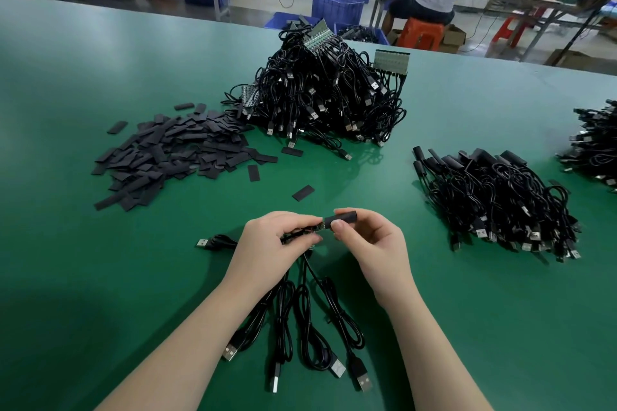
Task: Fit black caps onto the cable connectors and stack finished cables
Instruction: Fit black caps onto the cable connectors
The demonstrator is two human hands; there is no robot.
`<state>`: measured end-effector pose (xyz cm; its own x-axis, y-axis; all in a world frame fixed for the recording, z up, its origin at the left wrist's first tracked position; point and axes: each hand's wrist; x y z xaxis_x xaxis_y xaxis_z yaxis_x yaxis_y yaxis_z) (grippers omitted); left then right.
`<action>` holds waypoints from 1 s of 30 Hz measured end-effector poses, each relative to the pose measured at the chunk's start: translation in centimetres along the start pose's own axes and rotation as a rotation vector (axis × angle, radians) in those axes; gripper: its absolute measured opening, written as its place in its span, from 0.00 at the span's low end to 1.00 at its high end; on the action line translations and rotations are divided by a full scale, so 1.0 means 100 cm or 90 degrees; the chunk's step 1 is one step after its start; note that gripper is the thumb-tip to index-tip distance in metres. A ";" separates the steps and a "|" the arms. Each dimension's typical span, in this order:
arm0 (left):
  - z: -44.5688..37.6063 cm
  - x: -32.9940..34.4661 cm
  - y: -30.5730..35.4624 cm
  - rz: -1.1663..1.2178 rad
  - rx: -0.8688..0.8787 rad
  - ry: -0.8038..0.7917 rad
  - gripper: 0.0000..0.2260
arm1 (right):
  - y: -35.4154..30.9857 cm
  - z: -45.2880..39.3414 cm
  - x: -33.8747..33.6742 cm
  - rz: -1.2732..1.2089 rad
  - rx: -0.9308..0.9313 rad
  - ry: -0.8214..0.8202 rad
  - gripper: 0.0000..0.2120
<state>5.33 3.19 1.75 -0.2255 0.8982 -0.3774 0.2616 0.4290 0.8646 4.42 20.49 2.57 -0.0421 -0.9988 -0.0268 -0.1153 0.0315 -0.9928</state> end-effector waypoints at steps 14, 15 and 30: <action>-0.001 0.002 0.000 0.018 0.006 -0.002 0.15 | -0.001 0.000 0.002 0.010 -0.021 0.023 0.10; -0.001 0.002 0.000 0.019 0.008 0.000 0.15 | -0.001 0.000 0.003 0.008 -0.024 0.029 0.10; 0.001 0.001 -0.001 0.062 -0.007 0.008 0.21 | -0.001 0.006 0.011 0.038 -0.024 -0.038 0.14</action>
<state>5.40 3.27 1.62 -0.2118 0.9341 -0.2875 0.2728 0.3390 0.9004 4.97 19.35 2.61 0.0095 -0.9956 -0.0933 -0.1522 0.0907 -0.9842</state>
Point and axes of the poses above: each hand's wrist, its own z-axis away from the middle knuckle, its own x-axis out of the palm, y = z × x, and after that the axes turned 5 degrees about y, right-handed
